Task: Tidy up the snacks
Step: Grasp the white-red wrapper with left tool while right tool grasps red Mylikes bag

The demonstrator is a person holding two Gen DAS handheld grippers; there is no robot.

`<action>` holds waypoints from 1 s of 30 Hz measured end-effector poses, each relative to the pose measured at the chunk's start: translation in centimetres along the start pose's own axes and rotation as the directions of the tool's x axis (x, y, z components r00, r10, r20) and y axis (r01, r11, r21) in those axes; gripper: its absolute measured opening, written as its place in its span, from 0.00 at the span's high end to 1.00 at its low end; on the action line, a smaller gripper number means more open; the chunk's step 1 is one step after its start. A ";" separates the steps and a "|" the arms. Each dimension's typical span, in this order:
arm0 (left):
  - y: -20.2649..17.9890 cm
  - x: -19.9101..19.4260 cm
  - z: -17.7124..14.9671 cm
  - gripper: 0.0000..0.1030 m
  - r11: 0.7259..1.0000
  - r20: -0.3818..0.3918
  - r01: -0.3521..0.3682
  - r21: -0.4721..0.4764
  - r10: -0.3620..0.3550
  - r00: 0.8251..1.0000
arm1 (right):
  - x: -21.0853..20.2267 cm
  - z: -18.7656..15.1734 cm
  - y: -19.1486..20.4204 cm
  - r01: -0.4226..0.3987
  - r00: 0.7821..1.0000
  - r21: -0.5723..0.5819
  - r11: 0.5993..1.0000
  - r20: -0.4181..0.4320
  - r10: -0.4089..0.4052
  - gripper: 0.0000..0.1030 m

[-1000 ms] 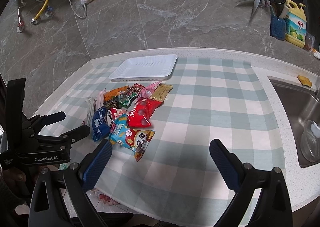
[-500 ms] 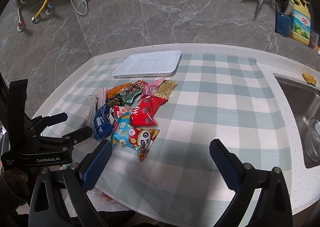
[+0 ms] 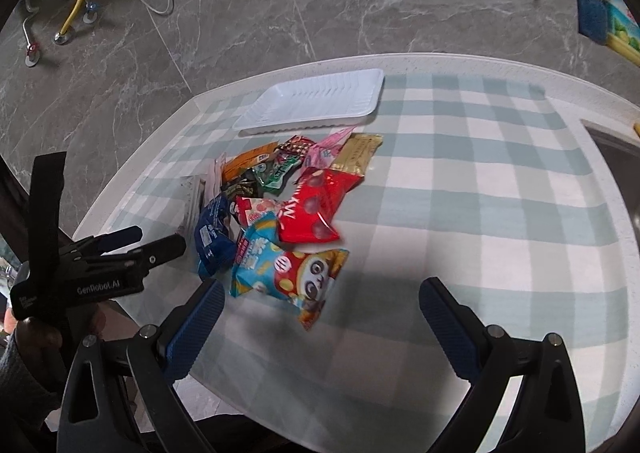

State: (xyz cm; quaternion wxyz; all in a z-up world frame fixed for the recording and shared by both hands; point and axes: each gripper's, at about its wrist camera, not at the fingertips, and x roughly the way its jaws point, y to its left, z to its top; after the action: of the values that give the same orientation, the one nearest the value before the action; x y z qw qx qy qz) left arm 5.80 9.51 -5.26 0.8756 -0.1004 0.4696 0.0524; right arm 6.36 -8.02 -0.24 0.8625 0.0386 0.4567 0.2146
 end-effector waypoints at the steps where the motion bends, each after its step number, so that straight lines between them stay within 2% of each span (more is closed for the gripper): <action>1: 0.7 0.3 0.3 0.01 1.000 -0.005 -0.003 -0.019 0.003 1.000 | 0.4 0.3 0.1 -0.001 1.000 -0.004 1.000 -0.003 0.001 0.03; 5: 3.8 1.8 1.6 0.01 0.994 -0.020 0.021 -0.108 -0.023 1.000 | 2.0 1.6 0.8 -0.010 1.000 -0.016 1.000 -0.015 0.010 0.03; 9: 6.6 3.5 3.3 0.06 0.983 -0.034 0.037 -0.178 -0.044 0.998 | 3.9 3.1 1.4 -0.013 1.000 -0.030 0.999 -0.029 0.012 0.03; 11: 7.3 4.2 4.0 0.11 0.980 -0.043 0.053 -0.192 -0.062 0.997 | 5.0 3.8 1.6 -0.012 0.999 -0.036 0.999 -0.042 0.011 0.03; 13: 8.1 5.3 4.8 0.21 0.977 -0.062 0.068 -0.203 -0.082 0.995 | 6.1 4.6 1.9 -0.011 0.998 -0.041 0.999 -0.054 0.008 0.03; 18: 8.8 8.3 5.8 0.37 0.980 -0.140 0.072 -0.186 -0.099 0.985 | 8.9 5.9 2.1 -0.007 0.994 -0.035 0.999 -0.108 0.003 0.04; 22: 9.4 9.7 6.1 0.44 0.977 -0.154 0.100 -0.187 -0.129 0.980 | 11.1 6.3 2.0 -0.002 0.986 -0.024 1.000 -0.164 -0.002 0.15; 24: 9.7 10.0 6.2 0.48 0.977 -0.151 0.118 -0.179 -0.146 0.978 | 12.2 6.4 1.5 -0.020 0.978 0.007 1.000 -0.206 0.020 0.28; 25: 9.7 10.2 6.2 0.50 0.978 -0.151 0.124 -0.170 -0.150 0.977 | 12.8 6.4 1.2 -0.035 0.972 0.029 0.999 -0.231 0.041 0.38; 27: 9.8 10.2 6.2 0.51 0.978 -0.150 0.134 -0.157 -0.158 0.976 | 13.4 6.2 0.6 -0.061 0.966 0.073 0.995 -0.248 0.078 0.42; 30: 10.3 10.4 6.4 0.58 0.975 -0.149 0.155 -0.159 -0.179 0.973 | 13.6 6.1 0.1 -0.082 0.963 0.098 0.992 -0.249 0.105 0.51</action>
State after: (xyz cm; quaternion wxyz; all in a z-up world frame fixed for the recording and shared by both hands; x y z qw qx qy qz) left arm 14.82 20.93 -11.81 0.8259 -0.2076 0.5241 0.0046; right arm 17.92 -1.65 -7.22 0.7836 0.0697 0.5695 0.2383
